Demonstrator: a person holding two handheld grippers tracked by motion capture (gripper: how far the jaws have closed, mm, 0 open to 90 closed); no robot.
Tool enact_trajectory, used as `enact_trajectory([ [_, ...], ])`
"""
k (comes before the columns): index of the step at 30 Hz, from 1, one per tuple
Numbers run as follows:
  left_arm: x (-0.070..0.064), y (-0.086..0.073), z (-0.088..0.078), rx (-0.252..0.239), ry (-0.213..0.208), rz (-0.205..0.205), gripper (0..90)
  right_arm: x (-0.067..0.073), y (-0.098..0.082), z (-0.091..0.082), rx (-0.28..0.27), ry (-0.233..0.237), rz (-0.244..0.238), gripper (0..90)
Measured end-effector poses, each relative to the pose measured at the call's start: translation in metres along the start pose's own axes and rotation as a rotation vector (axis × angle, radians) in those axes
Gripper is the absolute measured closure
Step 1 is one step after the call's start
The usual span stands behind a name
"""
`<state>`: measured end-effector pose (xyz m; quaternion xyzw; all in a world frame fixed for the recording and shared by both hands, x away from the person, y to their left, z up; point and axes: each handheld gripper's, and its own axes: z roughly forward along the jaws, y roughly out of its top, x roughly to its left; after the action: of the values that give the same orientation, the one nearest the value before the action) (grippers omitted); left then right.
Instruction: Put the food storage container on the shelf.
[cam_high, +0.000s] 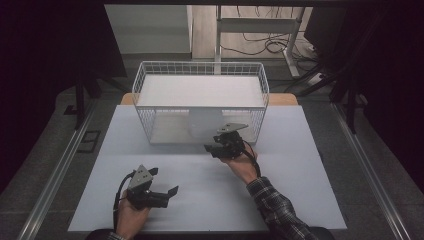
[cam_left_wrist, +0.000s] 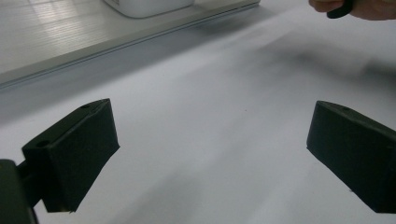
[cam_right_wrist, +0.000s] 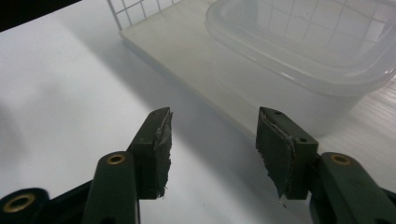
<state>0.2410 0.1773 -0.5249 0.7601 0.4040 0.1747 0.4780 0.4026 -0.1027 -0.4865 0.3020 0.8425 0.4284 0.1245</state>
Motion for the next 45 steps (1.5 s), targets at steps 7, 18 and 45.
enact_trajectory([
  [7, 0.0, 0.0, 0.001, 0.009, -0.001, 0.004, 1.7, 0.005, -0.006, -0.011, -0.001, 0.008, -0.006, 37.7],
  [18, 0.0, 0.0, 0.002, 0.01, -0.011, 0.0, 1.7, 0.013, -0.018, -0.022, 0.0, 0.014, -0.02, 23.6],
  [45, -0.001, 0.0, 0.0, 0.022, -0.027, -0.006, 1.8, 0.013, -0.046, -0.069, 0.002, 0.004, -0.013, 1.7],
])
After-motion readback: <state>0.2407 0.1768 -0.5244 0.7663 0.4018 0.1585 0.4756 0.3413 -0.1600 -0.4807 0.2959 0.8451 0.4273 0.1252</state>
